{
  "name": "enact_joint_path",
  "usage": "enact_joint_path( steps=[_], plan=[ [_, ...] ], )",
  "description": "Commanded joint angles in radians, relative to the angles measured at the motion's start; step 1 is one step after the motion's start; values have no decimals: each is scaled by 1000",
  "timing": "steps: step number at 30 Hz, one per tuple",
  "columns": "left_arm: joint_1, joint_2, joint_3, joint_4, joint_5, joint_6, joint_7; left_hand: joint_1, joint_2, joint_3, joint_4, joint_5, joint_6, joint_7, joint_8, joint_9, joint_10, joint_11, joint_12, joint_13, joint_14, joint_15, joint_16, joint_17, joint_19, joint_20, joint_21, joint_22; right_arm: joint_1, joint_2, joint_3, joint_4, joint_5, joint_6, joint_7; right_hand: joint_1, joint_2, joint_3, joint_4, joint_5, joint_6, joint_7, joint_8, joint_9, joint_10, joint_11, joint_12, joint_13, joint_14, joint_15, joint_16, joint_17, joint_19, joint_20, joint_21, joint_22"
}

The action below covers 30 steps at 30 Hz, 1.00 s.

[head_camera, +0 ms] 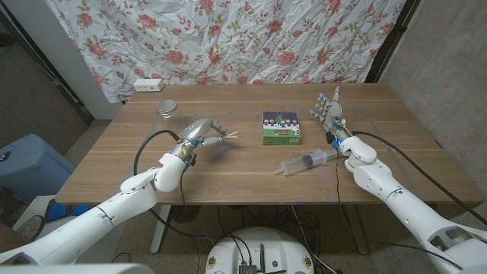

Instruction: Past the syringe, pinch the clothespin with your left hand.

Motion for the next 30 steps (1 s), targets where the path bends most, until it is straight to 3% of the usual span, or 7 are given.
enact_joint_path(
  steps=[1, 30],
  plan=[
    [-5, 5, -2, 5, 0, -8, -10, -2, -10, -6, 1, 6, -5, 3, -4, 1, 13, -22, -4, 5, 2, -143, -3, 2, -2, 4, -3, 5, 0, 0, 0, 0, 0, 0, 0, 1, 79, -6, -1, 5, 2, -1, 1, 3, 0, -7, -3, 4, 5, -40, 0, 2, 3, 3, -1, 5],
    [4, 24, -6, -11, 6, 6, -34, -27, -21, -33, 10, 8, -43, 0, -19, 4, -33, -20, -22, 4, -17, -136, -10, 1, -16, 13, -8, 5, 0, 0, 0, 0, 0, 0, 1, 1, 79, -6, -1, 5, 4, -1, 1, 3, 3, -2, -2, 4, 5, -40, -2, 3, 4, 3, -1, 5]
  ],
)
